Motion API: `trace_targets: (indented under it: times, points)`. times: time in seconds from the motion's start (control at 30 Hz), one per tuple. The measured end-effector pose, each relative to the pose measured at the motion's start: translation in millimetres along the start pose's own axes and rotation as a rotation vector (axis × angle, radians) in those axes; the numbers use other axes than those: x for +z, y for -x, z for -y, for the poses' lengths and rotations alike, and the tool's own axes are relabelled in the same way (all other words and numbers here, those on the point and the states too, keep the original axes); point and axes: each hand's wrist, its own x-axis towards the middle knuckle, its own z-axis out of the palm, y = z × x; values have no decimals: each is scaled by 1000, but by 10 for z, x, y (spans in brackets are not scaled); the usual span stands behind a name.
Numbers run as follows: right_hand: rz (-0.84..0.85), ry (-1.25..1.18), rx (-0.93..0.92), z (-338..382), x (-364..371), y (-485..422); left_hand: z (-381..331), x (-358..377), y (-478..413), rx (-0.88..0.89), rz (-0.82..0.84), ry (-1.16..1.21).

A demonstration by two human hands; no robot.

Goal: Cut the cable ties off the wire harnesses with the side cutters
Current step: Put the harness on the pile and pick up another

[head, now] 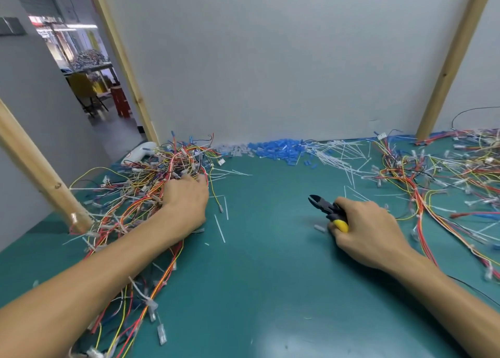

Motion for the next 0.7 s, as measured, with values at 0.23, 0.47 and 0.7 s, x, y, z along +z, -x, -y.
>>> trace_targets:
  times: [0.23,0.47,0.7]
  points:
    - [3,-4,-12,-12,13,3,-32,98,122,196,-362,-273]
    - [2,13,16,-4,22,-9,-48,138,125,307,-163,-471]
    - [9,1,42,-1,-8,9,-20,129,-25,227,-47,-301]
